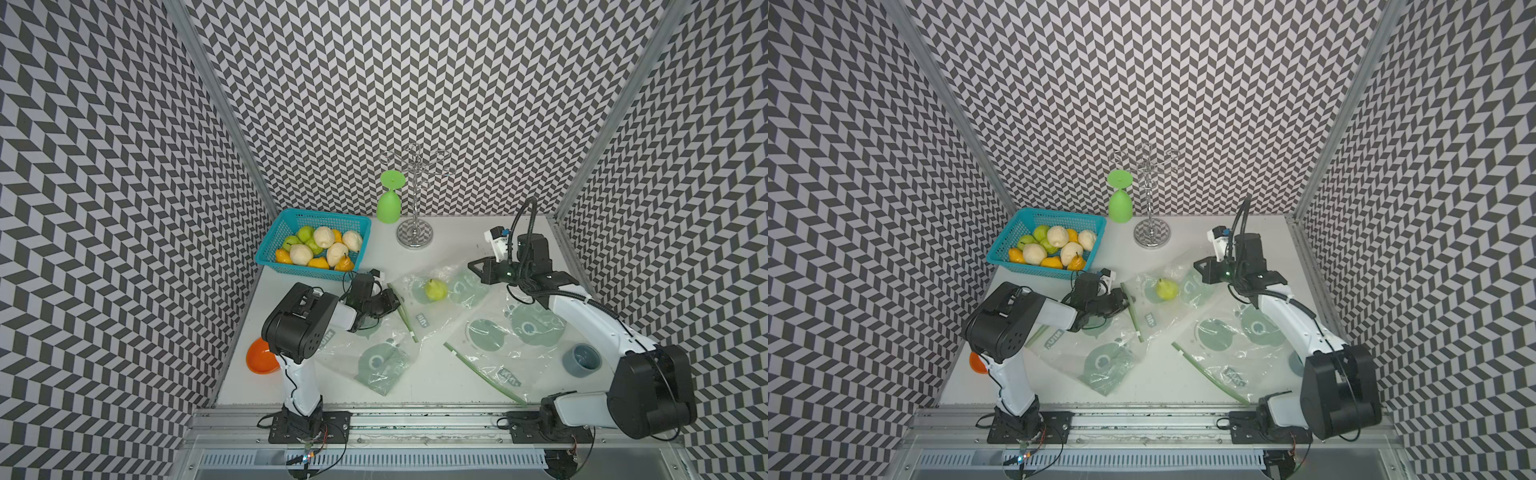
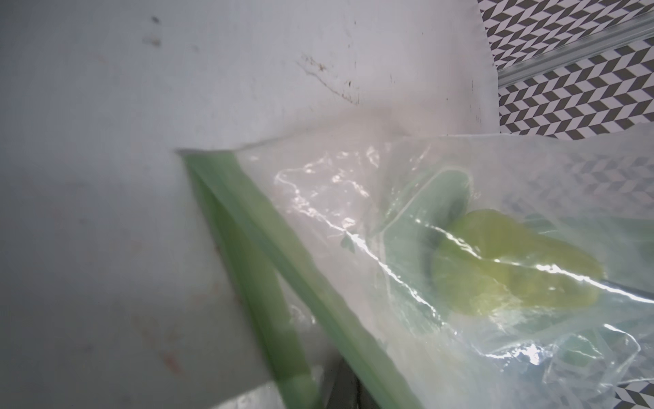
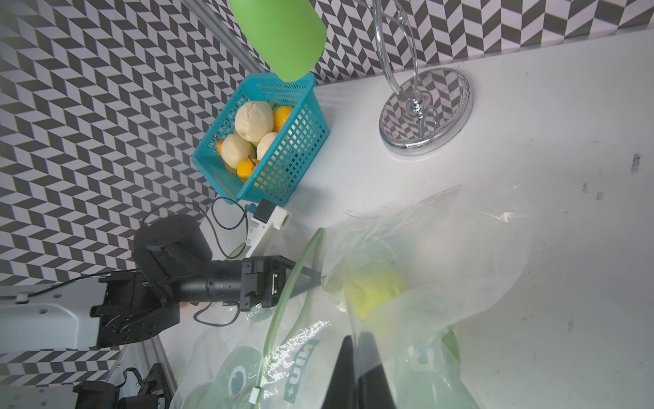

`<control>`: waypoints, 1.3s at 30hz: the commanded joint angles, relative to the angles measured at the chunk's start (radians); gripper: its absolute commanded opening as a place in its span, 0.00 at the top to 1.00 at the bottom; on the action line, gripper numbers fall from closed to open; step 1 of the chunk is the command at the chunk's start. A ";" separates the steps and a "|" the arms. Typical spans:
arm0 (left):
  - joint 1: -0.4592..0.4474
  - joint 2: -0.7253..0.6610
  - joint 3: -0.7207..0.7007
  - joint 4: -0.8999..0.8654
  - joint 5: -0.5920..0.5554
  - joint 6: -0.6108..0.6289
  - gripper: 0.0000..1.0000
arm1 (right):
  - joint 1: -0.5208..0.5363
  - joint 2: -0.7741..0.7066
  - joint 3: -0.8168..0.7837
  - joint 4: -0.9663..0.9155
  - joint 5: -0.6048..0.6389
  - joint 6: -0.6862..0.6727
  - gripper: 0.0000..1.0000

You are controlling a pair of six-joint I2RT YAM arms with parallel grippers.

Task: Open the zip-top bag and take out the pear
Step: Pick up the pear from the zipper food storage bag.

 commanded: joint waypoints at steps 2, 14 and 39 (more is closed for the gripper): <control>-0.031 0.015 0.015 -0.068 0.024 0.002 0.89 | -0.017 0.022 -0.002 -0.048 0.112 0.021 0.80; -0.052 -0.036 0.030 -0.105 0.028 0.006 0.78 | -0.031 -0.185 0.052 -0.026 0.124 0.091 0.52; -0.115 -0.147 -0.040 0.095 0.142 -0.091 0.37 | 0.246 0.374 -0.092 0.310 0.230 0.268 1.00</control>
